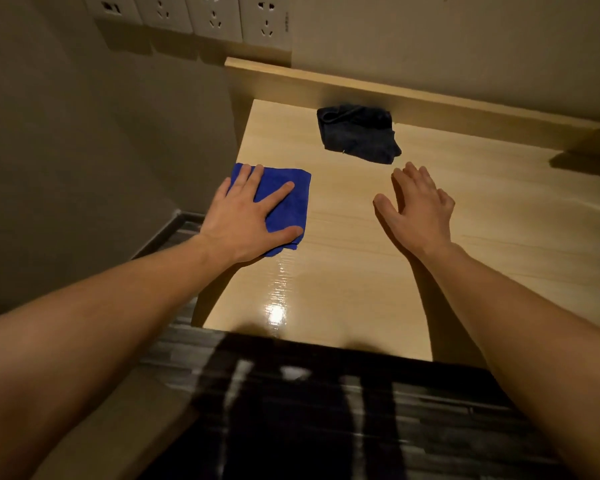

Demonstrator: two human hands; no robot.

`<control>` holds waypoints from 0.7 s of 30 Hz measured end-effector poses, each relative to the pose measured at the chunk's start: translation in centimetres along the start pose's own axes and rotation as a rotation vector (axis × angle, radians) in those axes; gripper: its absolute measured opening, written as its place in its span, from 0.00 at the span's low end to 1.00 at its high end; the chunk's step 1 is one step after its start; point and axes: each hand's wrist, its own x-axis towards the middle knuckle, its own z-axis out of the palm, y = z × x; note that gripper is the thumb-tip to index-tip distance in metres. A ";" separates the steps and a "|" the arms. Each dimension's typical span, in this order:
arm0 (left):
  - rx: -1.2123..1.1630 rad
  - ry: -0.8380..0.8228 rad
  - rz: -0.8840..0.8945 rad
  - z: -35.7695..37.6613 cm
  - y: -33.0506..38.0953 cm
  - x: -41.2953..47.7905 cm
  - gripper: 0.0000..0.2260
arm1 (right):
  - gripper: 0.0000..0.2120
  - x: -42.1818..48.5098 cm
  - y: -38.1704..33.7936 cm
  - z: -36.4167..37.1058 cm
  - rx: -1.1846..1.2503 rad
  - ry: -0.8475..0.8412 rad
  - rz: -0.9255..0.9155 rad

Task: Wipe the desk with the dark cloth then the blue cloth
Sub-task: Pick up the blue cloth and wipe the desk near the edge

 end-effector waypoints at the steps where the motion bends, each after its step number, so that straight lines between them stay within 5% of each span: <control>1: -0.002 0.001 -0.007 0.2 0.3 -1.1 0.42 | 0.31 -0.9 0.1 0.0 0.011 0.001 -0.002; 21: -0.159 0.186 -0.128 4.2 6.8 -16.8 0.30 | 0.27 -13.8 6.5 -1.3 -0.008 -0.048 -0.123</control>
